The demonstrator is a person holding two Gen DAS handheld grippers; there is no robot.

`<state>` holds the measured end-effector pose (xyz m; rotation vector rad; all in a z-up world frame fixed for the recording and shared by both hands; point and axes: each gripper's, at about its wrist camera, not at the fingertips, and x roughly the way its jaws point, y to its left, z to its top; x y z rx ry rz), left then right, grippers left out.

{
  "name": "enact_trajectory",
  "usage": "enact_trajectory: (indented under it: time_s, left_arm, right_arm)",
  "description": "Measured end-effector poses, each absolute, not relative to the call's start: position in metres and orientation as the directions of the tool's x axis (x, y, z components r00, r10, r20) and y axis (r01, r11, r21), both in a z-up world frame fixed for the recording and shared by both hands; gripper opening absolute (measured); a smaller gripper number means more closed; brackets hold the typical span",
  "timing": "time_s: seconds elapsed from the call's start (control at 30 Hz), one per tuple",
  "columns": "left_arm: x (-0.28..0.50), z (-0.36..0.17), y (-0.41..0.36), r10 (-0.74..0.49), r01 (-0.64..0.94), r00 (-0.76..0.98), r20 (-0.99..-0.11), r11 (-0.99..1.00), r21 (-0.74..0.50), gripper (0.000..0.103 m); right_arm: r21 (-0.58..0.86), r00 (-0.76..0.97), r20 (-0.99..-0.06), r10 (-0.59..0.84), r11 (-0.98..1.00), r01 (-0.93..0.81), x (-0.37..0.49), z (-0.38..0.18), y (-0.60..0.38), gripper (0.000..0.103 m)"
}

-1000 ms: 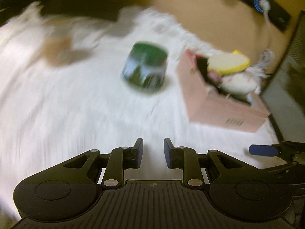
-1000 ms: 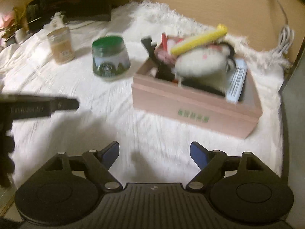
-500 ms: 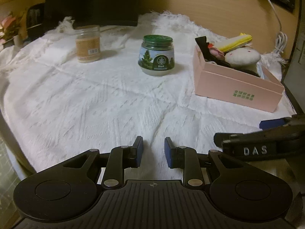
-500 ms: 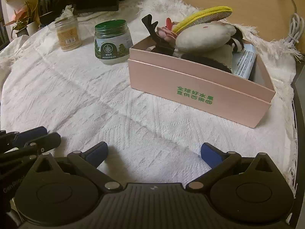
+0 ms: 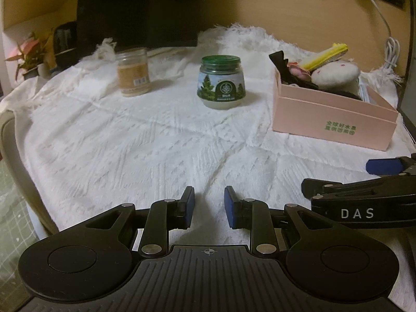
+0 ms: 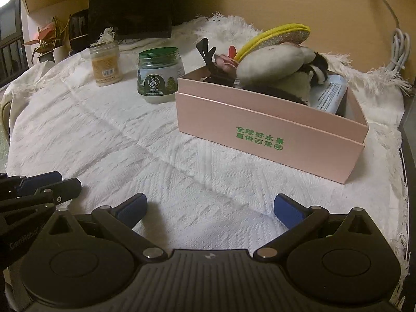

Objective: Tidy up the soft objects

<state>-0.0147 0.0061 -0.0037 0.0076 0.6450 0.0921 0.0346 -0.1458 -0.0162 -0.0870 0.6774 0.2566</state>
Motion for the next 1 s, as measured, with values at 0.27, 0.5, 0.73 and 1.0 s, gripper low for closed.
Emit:
enact_trajectory:
  time_s: [0.27,0.5,0.73,1.0]
  left_arm:
    - [-0.0186,-0.0019,0.0044,0.077,-0.088,0.785,-0.615,0.996,0.013,0.028]
    - [-0.0186,-0.0019,0.0063,0.071,-0.09,0.786,-0.615,0.996,0.0,0.028]
    - [-0.0186,-0.002,0.0084,0.067,-0.088,0.786,-0.614,0.996,-0.004,0.028]
    - [-0.0181,-0.0015,0.0081,0.069,-0.097,0.783,-0.619,0.995,-0.011,0.028]
  right_arm:
    - [0.004,0.749,-0.629,0.206,0.965,-0.262,0.0343,-0.0164,-0.1458,0.103]
    - [0.004,0.749,-0.629,0.206,0.965,-0.263,0.0342,-0.0164,-0.1457,0.103]
    - [0.004,0.749,-0.629,0.206,0.965,-0.263,0.0339,-0.0164,-0.1454,0.103]
    - [0.004,0.749,-0.629,0.206,0.965,-0.263,0.0339,-0.0165,-0.1455,0.103]
